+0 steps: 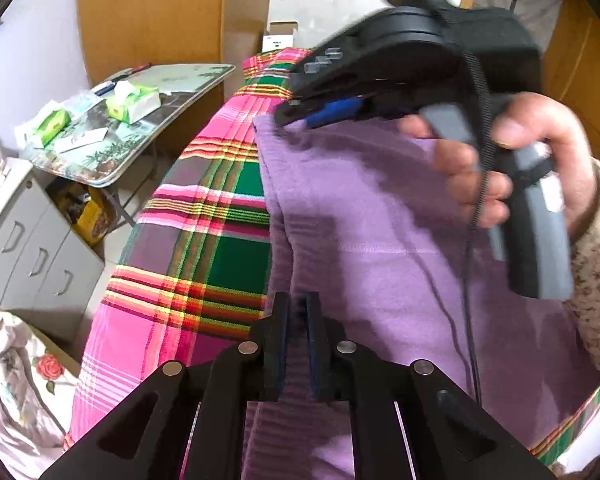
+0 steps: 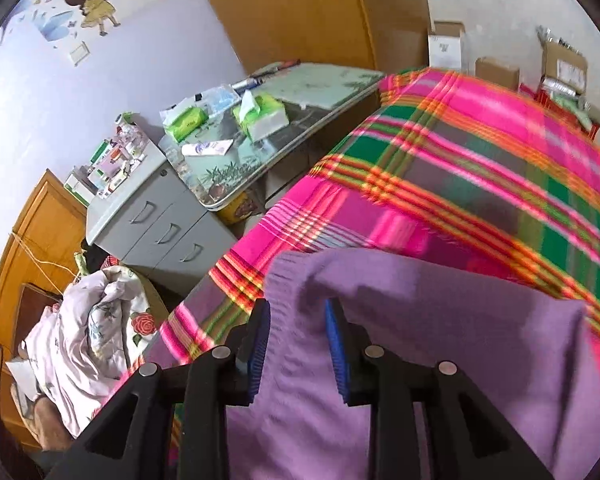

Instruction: Fold clothes

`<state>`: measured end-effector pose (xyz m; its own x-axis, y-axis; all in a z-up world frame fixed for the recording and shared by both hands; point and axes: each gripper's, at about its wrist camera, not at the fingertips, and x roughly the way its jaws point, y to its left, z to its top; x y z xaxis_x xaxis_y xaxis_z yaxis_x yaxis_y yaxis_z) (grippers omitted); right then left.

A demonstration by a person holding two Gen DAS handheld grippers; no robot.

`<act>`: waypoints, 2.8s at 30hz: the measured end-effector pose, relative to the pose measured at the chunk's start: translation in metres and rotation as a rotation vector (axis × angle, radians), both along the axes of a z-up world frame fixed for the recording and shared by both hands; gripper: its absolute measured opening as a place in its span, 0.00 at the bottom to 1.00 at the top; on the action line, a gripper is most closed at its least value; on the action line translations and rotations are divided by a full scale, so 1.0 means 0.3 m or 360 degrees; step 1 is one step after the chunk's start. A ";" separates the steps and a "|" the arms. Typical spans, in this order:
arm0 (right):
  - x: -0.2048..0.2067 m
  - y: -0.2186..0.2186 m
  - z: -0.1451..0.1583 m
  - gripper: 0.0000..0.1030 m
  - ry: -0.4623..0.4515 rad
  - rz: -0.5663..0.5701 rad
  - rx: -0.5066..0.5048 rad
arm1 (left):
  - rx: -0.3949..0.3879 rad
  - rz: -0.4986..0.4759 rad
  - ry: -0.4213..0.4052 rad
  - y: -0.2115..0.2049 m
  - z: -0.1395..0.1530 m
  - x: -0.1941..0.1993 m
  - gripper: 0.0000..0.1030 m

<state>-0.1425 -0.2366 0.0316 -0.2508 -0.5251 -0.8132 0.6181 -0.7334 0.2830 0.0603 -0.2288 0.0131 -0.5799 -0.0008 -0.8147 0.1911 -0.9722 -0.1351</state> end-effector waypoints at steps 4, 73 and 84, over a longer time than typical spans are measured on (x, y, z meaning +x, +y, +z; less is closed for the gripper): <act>0.045 0.157 0.092 0.28 0.0086 -0.0054 -0.0059 | -0.0003 0.0005 0.0026 0.026 0.037 0.014 0.15; 0.795 2.069 -0.006 0.02 0.0303 -0.1681 -0.0645 | 0.0130 -0.1155 0.0004 1.091 0.044 0.155 0.45; 0.932 2.184 0.009 0.02 0.0421 -0.1871 -0.0590 | 0.0068 -0.1106 -0.0043 1.124 -0.002 0.146 0.45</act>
<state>0.1371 0.4187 0.0343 -0.8529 -0.0598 -0.5186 -0.2838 -0.7808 0.5566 0.1042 0.1083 0.0124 -0.4139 0.3959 -0.8198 -0.4699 -0.8642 -0.1801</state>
